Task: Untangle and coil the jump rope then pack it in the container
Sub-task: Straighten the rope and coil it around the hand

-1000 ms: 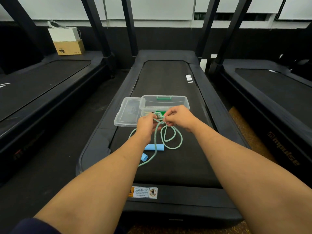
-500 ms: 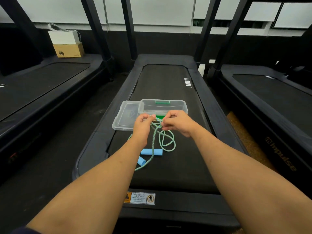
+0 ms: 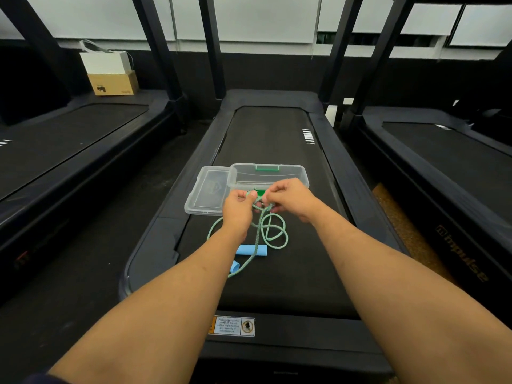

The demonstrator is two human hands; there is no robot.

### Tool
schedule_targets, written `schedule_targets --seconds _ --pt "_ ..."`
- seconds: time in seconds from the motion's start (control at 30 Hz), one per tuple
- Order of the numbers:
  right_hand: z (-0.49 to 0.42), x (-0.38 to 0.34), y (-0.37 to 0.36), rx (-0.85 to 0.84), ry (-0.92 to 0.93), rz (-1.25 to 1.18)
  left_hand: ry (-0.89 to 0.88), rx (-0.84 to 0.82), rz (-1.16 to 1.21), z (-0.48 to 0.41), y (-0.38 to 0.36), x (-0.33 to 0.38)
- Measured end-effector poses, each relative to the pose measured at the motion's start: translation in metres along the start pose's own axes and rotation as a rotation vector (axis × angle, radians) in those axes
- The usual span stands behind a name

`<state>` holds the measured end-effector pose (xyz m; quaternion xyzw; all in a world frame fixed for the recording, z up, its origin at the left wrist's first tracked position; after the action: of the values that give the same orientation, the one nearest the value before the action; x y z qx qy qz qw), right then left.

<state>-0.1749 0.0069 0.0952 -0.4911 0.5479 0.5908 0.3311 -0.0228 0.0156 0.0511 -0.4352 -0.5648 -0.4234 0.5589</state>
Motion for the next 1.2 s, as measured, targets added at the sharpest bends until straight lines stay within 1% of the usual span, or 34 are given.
schedule_targets --seconds 0.07,0.13,0.23,0.3,0.37,0.4,0.47,0.5,0.53,0.6,0.63,0.67,0.7,0.73,0.8,0.83,0.87,0.9,0.97,1.1,1.13,1.17,1.2 --pt "-0.002 -0.002 0.003 0.076 0.015 -0.097 0.002 0.049 -0.008 0.000 0.003 0.002" --pt "-0.005 -0.003 0.006 0.108 0.031 -0.134 -0.006 0.057 -0.016 0.000 0.005 0.003" --pt "-0.004 -0.003 0.001 0.050 0.034 -0.092 -0.041 0.028 -0.030 0.000 0.006 0.006" --pt "-0.002 -0.001 -0.005 -0.021 0.004 0.000 -0.084 -0.017 -0.047 0.000 0.002 0.011" --pt "-0.004 0.000 -0.007 -0.079 0.010 0.174 -0.111 -0.047 -0.057 0.001 -0.004 0.017" --pt "-0.005 -0.001 -0.006 -0.091 0.029 0.280 -0.112 -0.044 -0.065 0.001 -0.005 0.018" --pt "-0.009 -0.009 -0.001 -0.052 0.081 0.419 -0.099 -0.008 -0.065 -0.001 -0.003 0.015" --pt "-0.011 -0.015 0.003 -0.001 0.109 0.389 -0.082 0.017 -0.046 -0.002 0.000 0.011" --pt "-0.011 -0.020 0.008 0.061 0.124 0.260 -0.057 0.039 -0.020 -0.003 0.003 0.007" --pt "-0.012 -0.024 0.018 0.133 0.100 -0.190 -0.002 0.065 0.040 -0.006 0.008 -0.001" --pt "-0.013 -0.024 0.016 0.104 0.066 -0.407 0.018 0.070 0.062 -0.008 0.009 -0.003" --pt "-0.013 -0.024 0.013 0.048 0.025 -0.540 0.027 0.077 0.081 -0.009 0.011 -0.003" --pt "-0.009 -0.025 0.006 -0.028 -0.017 -0.596 0.032 0.085 0.100 -0.010 0.012 -0.003" --pt "-0.006 -0.023 0.000 -0.092 -0.067 -0.563 0.031 0.087 0.121 -0.011 0.012 -0.001" --pt "0.002 -0.017 -0.011 -0.179 -0.135 -0.321 0.009 0.066 0.117 -0.011 0.011 0.003" --pt "0.003 -0.013 -0.014 -0.207 -0.130 -0.199 -0.005 0.050 0.100 -0.011 0.010 0.005" --pt "0.002 -0.012 -0.018 -0.223 -0.098 -0.134 -0.017 0.037 0.093 -0.010 0.009 0.007" --pt "-0.001 -0.013 -0.020 -0.223 -0.061 -0.141 -0.021 0.030 0.094 -0.011 0.008 0.007" --pt "-0.004 -0.018 -0.019 -0.203 -0.019 -0.255 -0.016 0.021 0.117 -0.010 0.008 0.006" --pt "-0.006 -0.037 -0.004 -0.162 -0.002 -0.707 0.052 0.060 0.183 -0.011 0.017 -0.006" --pt "-0.006 -0.040 0.001 -0.164 -0.002 -0.758 0.062 0.066 0.176 -0.011 0.020 -0.009" --pt "-0.006 -0.038 0.004 -0.177 -0.022 -0.735 0.055 0.061 0.151 -0.012 0.020 -0.009" --pt "-0.004 -0.034 0.005 -0.192 -0.061 -0.631 0.041 0.043 0.122 -0.013 0.019 -0.008"
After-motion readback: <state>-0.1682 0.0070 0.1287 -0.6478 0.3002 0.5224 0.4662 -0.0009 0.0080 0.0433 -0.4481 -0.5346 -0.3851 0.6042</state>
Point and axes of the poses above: each hand's wrist, its own z-axis away from the middle knuckle, its own y-axis out of the back of the hand, x = y × z, the point moved 9 cm from there along -z, towards the middle knuckle, and after that the axes turned 3 degrees about y, right-handed, at the moved point
